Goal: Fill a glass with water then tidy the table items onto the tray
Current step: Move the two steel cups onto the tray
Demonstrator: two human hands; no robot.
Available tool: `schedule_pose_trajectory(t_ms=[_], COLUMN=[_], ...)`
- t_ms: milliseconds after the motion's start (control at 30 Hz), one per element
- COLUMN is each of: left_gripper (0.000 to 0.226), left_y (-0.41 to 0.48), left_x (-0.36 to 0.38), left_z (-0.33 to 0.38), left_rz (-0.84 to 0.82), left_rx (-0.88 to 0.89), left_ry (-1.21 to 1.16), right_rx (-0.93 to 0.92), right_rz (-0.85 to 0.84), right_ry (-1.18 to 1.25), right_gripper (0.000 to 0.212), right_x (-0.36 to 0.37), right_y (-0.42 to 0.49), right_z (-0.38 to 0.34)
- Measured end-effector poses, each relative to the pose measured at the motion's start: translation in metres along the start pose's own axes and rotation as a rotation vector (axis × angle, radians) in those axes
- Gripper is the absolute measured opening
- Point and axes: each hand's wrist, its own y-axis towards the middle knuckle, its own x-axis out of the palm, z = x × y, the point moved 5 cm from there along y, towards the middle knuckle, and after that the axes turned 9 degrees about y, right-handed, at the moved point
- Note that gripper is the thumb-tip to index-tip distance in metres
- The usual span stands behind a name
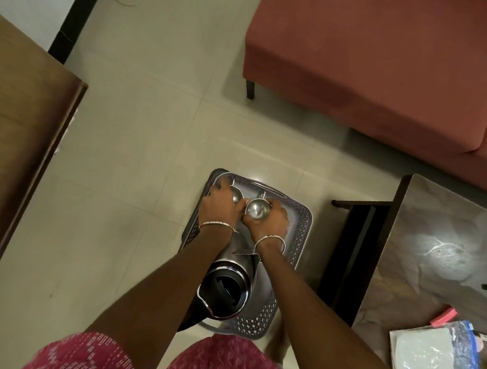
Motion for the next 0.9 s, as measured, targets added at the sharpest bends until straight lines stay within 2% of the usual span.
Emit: schedule_pose_trajectory(t_ms=[100, 267, 467, 600, 700, 900], left_gripper=[0.067, 0.04, 0.034, 0.029, 0.028, 0.02], left_y=[0.001, 0.001, -0.003, -0.01, -0.022, -0.054], left_x=[0.0, 0.0, -0.006, -0.021, -0.039, -0.076], left_z=[0.001, -0.002, -0.01, -0.02, -0.026, -0.021], left_rz=[-0.024, -0.015, 0.019, 0.062, 0.068, 0.075], left_rx=[0.013, 0.03, 0.02, 0.003, -0.01, -0.025], left_ry=[0.033, 0.076, 0.084, 0.056, -0.023, -0.269], right_rx=[-0.037, -0.058, -0.071, -0.047, -0.018, 0.073], right_rz=[-0.046, -0.074, -0.109, -0.128, -0.122, 0.031], right_ry=[-0.048, -0.102, -0.127, -0.081, -0.007, 0.149], right_gripper=[0.07, 0.073, 0.079, 0.091, 0.078, 0.025], right_x=[0.003, 0.003, 0.003, -0.006, -0.025, -0.072], right_y=[-0.001, 0.002, 0.002, -0.003, -0.017, -0.055], right_z=[0.001, 0.002, 0.004, 0.005, 0.01, 0.034])
